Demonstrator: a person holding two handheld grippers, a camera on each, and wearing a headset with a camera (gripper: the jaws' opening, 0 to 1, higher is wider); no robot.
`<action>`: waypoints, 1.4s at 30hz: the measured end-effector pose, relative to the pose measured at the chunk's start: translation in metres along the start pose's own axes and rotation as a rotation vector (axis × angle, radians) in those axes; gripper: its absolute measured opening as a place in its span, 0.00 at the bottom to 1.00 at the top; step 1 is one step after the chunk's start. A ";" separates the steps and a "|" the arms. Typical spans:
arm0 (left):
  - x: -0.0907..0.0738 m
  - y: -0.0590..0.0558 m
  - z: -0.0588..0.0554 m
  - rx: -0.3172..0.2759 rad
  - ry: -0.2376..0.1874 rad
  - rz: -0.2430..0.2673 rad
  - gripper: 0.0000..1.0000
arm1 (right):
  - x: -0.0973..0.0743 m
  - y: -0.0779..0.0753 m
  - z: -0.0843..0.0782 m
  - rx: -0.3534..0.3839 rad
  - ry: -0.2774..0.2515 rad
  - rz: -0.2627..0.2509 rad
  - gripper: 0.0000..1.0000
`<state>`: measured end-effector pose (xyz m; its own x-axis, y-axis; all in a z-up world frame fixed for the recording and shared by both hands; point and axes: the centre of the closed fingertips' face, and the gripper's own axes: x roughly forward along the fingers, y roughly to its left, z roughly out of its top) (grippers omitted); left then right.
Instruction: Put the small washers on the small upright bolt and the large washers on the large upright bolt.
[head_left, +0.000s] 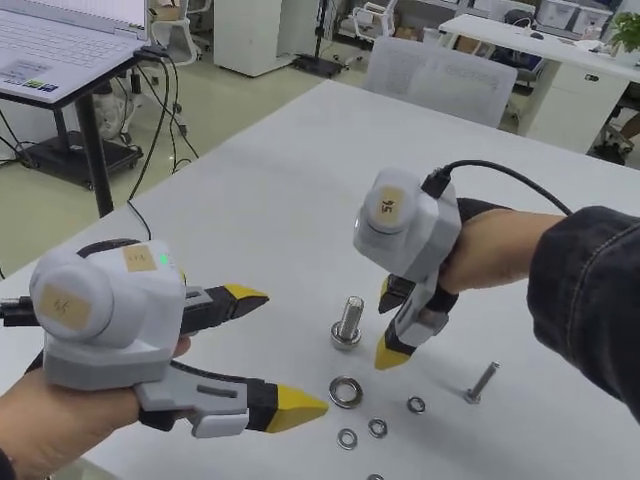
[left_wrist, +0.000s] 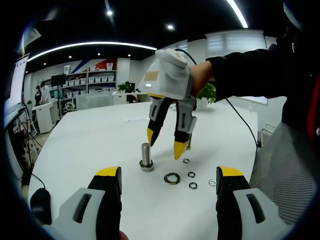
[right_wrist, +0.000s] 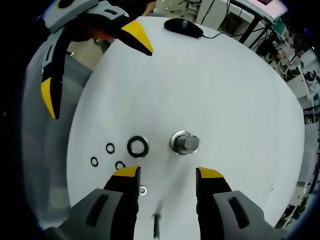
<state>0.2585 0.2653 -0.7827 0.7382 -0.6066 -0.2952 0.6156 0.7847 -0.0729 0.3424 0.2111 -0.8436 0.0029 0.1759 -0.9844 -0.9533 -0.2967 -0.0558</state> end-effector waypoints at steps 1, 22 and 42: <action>0.000 0.000 0.000 0.000 0.000 0.000 0.77 | 0.000 0.001 0.000 0.001 -0.001 0.002 0.46; -0.005 -0.003 0.001 0.002 0.000 -0.001 0.77 | 0.015 0.032 0.008 0.019 -0.014 0.052 0.43; -0.009 -0.003 0.001 0.000 -0.005 0.011 0.77 | 0.033 0.045 0.013 -0.020 0.007 0.069 0.37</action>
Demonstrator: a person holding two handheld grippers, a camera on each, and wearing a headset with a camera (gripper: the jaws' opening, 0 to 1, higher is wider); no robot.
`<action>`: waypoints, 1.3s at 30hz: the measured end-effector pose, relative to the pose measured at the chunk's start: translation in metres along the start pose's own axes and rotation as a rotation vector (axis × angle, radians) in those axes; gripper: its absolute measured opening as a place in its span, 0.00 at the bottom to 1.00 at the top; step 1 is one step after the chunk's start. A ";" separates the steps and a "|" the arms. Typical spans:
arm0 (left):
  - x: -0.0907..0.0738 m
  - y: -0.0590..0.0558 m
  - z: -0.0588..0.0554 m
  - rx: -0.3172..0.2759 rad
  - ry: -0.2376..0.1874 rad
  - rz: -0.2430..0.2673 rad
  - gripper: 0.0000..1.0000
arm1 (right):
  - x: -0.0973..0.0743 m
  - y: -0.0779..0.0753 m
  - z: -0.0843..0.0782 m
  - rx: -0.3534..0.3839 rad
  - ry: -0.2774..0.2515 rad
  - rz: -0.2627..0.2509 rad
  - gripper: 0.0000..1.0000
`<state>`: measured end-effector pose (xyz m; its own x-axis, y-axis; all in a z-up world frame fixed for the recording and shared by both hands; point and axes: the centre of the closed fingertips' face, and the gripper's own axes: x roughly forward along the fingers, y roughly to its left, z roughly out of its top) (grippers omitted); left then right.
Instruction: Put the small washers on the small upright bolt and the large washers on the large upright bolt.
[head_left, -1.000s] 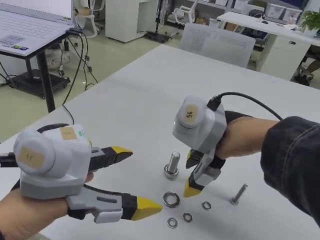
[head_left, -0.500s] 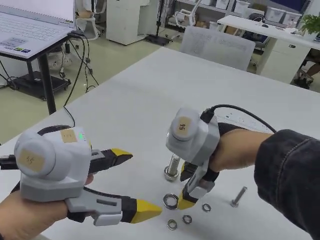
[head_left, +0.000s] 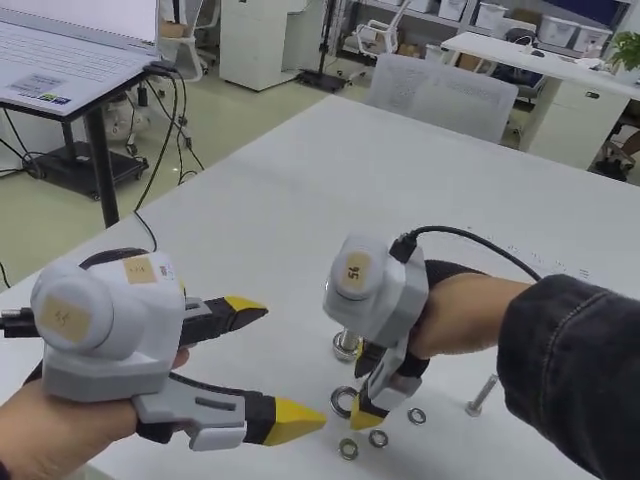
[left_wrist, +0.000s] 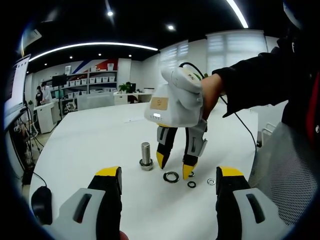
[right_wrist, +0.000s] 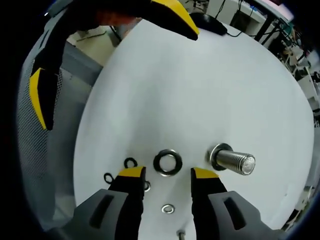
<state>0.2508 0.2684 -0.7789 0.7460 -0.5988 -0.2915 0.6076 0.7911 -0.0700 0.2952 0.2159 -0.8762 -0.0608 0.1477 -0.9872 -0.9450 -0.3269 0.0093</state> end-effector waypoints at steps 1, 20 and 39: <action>0.000 0.000 0.000 -0.001 -0.001 0.000 0.77 | 0.000 0.000 0.000 -0.003 0.001 -0.001 0.37; 0.000 0.001 0.001 -0.004 -0.006 0.002 0.76 | 0.003 0.000 0.003 -0.018 0.007 -0.007 0.34; 0.000 0.002 0.000 -0.005 -0.007 0.001 0.76 | 0.004 0.001 0.006 -0.036 0.010 -0.006 0.29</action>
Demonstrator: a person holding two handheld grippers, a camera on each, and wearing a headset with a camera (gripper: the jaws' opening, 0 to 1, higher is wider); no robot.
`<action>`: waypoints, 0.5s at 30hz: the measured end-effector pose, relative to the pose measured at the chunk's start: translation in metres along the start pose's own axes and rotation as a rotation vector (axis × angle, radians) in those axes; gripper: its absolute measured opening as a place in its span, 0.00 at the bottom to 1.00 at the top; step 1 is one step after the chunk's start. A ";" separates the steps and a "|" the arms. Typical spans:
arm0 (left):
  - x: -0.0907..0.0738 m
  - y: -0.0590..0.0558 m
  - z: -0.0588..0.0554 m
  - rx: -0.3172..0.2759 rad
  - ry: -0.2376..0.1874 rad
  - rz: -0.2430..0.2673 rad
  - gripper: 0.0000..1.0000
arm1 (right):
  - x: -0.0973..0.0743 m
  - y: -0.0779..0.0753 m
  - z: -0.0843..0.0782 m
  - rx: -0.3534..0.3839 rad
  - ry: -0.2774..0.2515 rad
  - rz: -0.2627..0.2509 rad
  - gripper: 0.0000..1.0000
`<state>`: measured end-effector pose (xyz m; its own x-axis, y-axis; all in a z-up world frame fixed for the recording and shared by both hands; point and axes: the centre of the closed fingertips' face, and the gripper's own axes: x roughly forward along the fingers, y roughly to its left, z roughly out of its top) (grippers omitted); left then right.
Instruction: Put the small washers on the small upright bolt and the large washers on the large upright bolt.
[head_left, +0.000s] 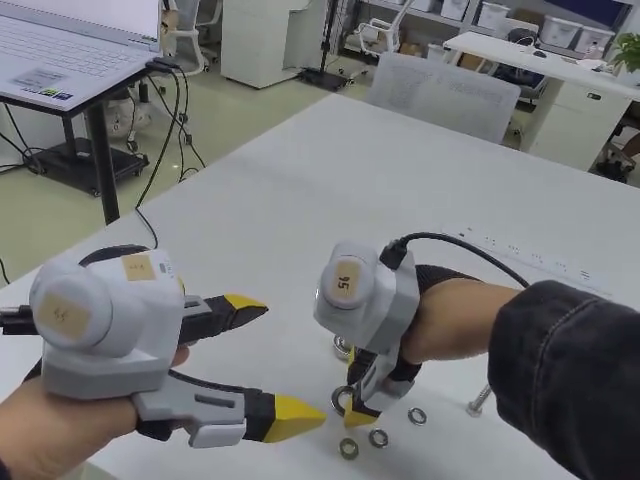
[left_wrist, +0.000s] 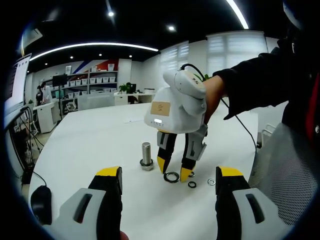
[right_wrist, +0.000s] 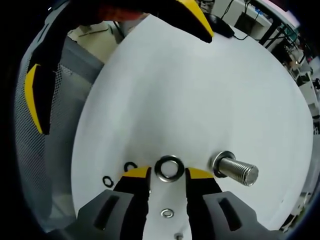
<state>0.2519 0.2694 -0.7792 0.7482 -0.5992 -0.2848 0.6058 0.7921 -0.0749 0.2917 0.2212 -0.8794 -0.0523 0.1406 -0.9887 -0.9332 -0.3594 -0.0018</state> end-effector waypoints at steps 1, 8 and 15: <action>0.000 0.000 0.000 0.000 0.000 0.000 0.76 | 0.000 0.000 0.000 -0.006 0.000 0.001 0.29; 0.000 -0.001 0.000 0.001 0.001 -0.001 0.76 | 0.000 0.000 0.001 -0.006 0.001 -0.001 0.26; 0.001 -0.001 0.000 0.001 0.001 -0.003 0.76 | 0.000 0.000 0.001 -0.006 -0.002 -0.002 0.26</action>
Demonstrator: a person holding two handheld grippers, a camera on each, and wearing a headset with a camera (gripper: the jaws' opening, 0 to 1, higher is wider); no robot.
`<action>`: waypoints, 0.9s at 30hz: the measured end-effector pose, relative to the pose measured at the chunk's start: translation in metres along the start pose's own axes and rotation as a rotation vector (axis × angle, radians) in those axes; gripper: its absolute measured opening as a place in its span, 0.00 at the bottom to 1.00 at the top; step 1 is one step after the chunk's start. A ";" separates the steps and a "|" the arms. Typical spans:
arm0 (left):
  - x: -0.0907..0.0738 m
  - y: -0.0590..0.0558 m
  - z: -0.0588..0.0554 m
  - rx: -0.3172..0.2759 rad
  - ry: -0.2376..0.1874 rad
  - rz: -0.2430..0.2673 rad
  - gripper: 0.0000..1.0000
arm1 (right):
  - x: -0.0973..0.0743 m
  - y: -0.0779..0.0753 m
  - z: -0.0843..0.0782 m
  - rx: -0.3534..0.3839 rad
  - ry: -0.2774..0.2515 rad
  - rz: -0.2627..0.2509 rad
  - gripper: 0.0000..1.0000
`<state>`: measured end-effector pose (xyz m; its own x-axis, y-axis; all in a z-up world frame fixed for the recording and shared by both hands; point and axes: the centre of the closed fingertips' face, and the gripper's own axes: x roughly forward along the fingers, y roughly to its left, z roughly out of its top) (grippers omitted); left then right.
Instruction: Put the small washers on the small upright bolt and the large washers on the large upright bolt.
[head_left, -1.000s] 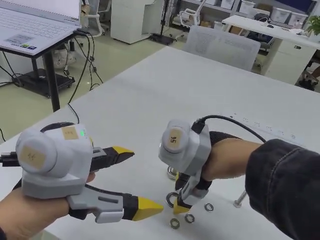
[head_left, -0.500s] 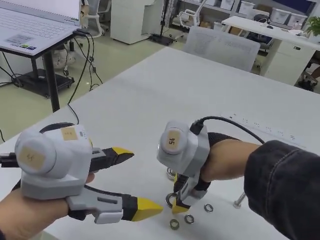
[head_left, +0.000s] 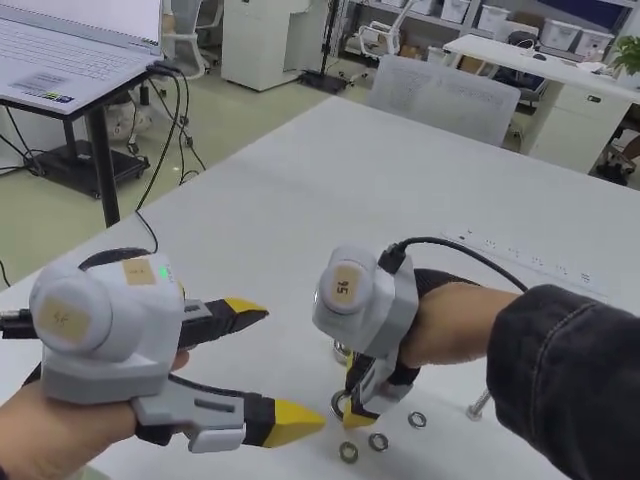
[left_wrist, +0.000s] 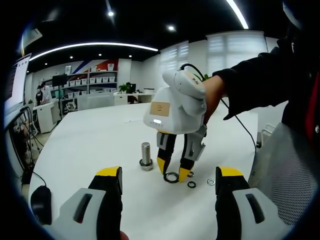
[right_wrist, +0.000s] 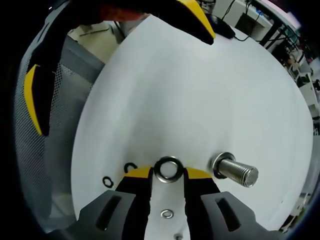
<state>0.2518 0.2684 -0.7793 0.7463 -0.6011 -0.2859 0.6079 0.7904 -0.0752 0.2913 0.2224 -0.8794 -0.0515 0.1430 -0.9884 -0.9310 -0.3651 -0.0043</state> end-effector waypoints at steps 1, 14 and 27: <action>0.000 0.000 0.000 0.001 0.001 -0.002 0.76 | 0.000 0.000 0.000 0.002 -0.001 0.000 0.26; 0.003 -0.001 -0.001 0.001 0.007 -0.007 0.75 | -0.001 0.001 0.000 -0.004 0.001 -0.001 0.25; 0.004 -0.001 -0.001 0.001 0.008 -0.010 0.75 | 0.000 0.001 0.001 0.004 -0.003 -0.003 0.24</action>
<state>0.2533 0.2654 -0.7815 0.7380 -0.6079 -0.2930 0.6155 0.7844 -0.0770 0.2900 0.2224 -0.8793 -0.0501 0.1471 -0.9879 -0.9327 -0.3606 -0.0064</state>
